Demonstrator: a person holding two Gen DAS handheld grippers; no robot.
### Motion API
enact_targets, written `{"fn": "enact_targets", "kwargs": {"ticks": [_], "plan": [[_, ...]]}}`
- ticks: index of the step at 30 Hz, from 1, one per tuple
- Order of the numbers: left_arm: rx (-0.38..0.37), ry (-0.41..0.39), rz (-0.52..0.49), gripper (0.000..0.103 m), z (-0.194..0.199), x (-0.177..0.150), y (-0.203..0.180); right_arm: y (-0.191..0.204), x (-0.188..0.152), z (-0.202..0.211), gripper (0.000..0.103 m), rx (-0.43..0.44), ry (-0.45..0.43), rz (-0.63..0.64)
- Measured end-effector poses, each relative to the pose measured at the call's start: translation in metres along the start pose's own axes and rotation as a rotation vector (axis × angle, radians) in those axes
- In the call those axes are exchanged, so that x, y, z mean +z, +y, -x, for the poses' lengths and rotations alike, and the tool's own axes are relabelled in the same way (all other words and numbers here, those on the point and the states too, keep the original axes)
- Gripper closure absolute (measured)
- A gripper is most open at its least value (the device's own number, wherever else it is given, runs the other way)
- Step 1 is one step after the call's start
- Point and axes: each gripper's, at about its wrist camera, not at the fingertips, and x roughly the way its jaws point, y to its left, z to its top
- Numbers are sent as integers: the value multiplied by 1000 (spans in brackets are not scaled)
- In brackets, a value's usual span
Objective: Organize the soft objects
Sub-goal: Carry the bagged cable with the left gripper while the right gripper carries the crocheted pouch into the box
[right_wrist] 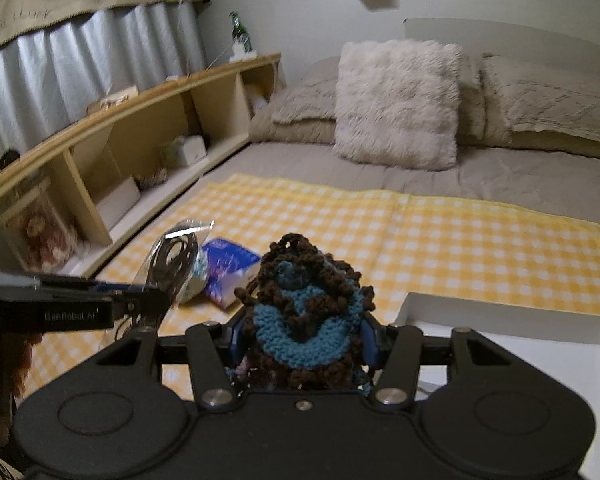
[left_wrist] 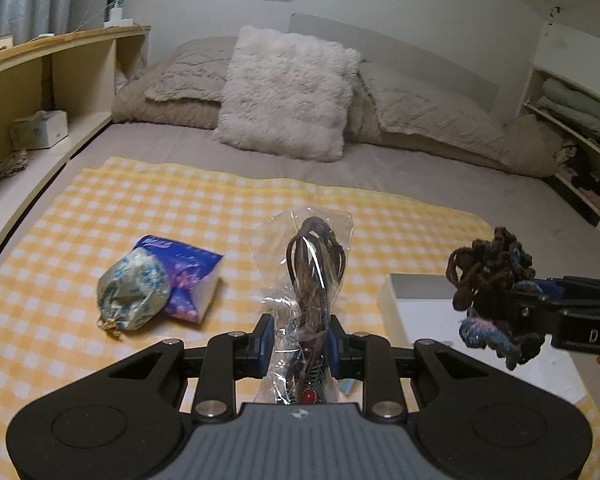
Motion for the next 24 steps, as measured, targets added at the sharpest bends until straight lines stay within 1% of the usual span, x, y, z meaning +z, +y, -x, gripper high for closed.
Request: {"fn": "enact_targets", "kwargs": {"ticks": [5,9,19,24], "plan": [[-36,-13,-1,75,-4,4,-17,-18,2,20,49,-15,-35,-24],[-68,-18,4,75,-11,6,-31,-32,0,31,49,-35,-47,-45],[-186,20,42,75,-41,8,-75,-80,-11,58,48,-110,-47,-103],[-218,57,32,75,-59,3,-100,-103,-19,69,48,-151,-42,-141]]}}
